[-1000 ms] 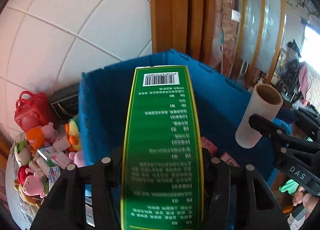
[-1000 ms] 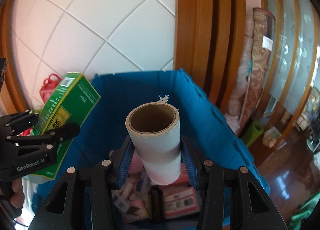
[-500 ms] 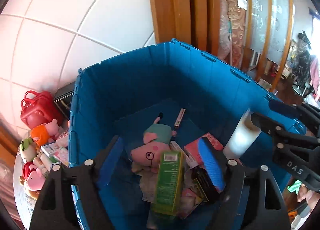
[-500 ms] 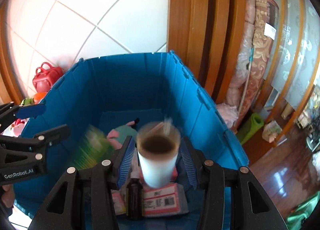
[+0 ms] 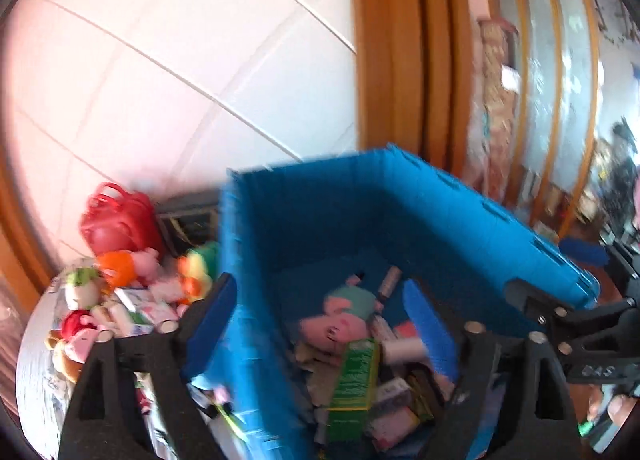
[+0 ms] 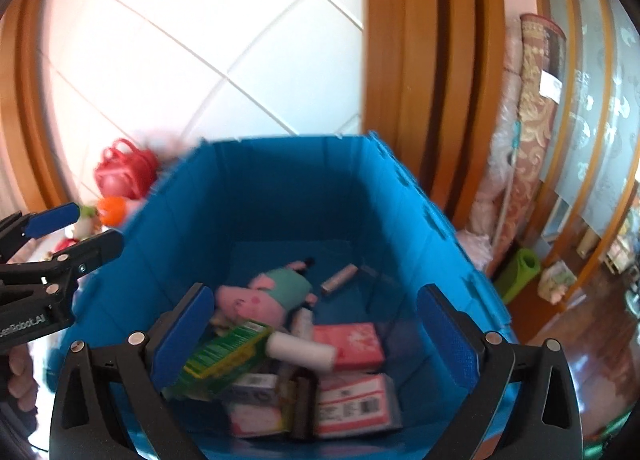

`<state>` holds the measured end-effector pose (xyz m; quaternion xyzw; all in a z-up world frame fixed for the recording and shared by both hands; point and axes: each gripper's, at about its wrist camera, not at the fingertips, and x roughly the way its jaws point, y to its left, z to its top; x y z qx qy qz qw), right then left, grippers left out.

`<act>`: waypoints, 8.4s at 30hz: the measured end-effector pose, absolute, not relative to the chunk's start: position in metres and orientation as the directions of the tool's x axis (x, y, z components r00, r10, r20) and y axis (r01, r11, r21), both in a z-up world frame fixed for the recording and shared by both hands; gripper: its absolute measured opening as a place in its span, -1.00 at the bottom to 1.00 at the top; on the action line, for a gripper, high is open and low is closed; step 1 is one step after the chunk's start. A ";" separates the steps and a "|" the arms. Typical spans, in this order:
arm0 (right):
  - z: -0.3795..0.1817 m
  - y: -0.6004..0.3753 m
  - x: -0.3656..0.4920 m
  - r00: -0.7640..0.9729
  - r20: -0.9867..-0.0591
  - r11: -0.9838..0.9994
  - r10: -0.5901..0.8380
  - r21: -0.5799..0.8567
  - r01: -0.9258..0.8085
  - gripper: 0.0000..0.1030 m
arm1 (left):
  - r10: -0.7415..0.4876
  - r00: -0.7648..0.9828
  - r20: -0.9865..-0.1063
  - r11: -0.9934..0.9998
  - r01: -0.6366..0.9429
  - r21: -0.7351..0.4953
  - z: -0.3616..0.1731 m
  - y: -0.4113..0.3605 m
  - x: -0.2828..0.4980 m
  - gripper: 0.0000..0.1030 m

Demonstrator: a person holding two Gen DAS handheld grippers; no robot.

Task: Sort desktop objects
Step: 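Return both tools from the crate to the pile, then grasp the black wrapped roll with left tool while right tool grasps white cream bottle, then carry both items over the blue crate and open both tools to drop them, then return both tools from the crate to the pile, then grasp the green Bulofen box with left tool while right tool grasps white-red tube box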

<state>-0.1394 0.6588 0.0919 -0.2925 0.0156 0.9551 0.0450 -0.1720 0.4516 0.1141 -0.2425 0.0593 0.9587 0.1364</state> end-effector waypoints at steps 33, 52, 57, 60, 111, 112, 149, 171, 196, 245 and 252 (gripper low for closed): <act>-0.070 0.323 -0.214 -0.690 -0.713 -0.990 -0.123 0.038 0.138 1.00 | -0.066 -0.538 -0.840 -0.991 0.137 -0.010 -0.160 0.074 -0.198 0.99; -0.195 0.361 -0.232 -0.421 -0.875 -0.970 -0.237 0.188 0.155 1.00 | 0.146 -0.389 -0.910 -0.982 0.053 -0.180 -0.238 0.167 -0.226 -0.05; -0.196 0.347 -0.245 -0.404 -0.874 -0.958 -0.269 0.199 0.208 1.00 | -0.096 -0.419 -0.903 -0.995 0.052 0.081 -0.228 0.148 -0.217 -0.35; -0.197 0.330 -0.252 -0.392 -0.871 -0.945 -0.296 0.208 0.253 1.00 | -0.077 -0.412 -0.908 -0.996 0.065 0.055 -0.228 0.126 -0.217 -0.35; 0.108 0.430 -0.179 -0.896 -0.443 -0.999 -0.029 0.024 0.021 -0.36 | 0.305 -0.806 -0.507 -0.926 -0.376 0.041 0.083 0.294 -0.208 -0.38; 0.113 0.444 -0.175 -0.901 -0.435 -1.000 -0.003 0.019 -0.005 -0.36 | 0.318 -0.806 -0.500 -0.920 -0.391 0.044 0.089 0.306 -0.207 -0.38; 0.022 0.710 -0.177 -0.661 -0.744 -0.996 0.093 -0.073 -0.058 -0.36 | 0.190 -0.511 -0.839 -0.872 -0.481 0.095 0.035 0.593 -0.244 -0.29; 0.090 0.640 -0.137 -0.826 -0.563 -1.000 -0.010 -0.019 0.025 1.00 | 0.307 -0.787 -0.535 -0.929 -0.371 0.013 0.126 0.438 -0.179 0.38; 0.039 0.323 -0.210 -0.803 -0.560 -0.979 -0.202 0.091 0.183 1.00 | -0.059 -0.714 -0.698 -0.994 -0.026 0.111 -0.064 0.070 -0.231 0.89; -0.225 0.247 -0.305 -0.347 -0.905 -0.969 -0.246 0.230 0.086 1.00 | -0.212 -0.276 -0.937 -0.958 0.249 0.143 -0.247 -0.060 -0.282 0.99; -0.224 0.227 -0.328 -0.415 -0.906 -0.993 -0.084 0.039 0.115 1.00 | -0.106 -0.335 -0.936 -0.967 0.252 0.019 -0.214 -0.054 -0.268 0.93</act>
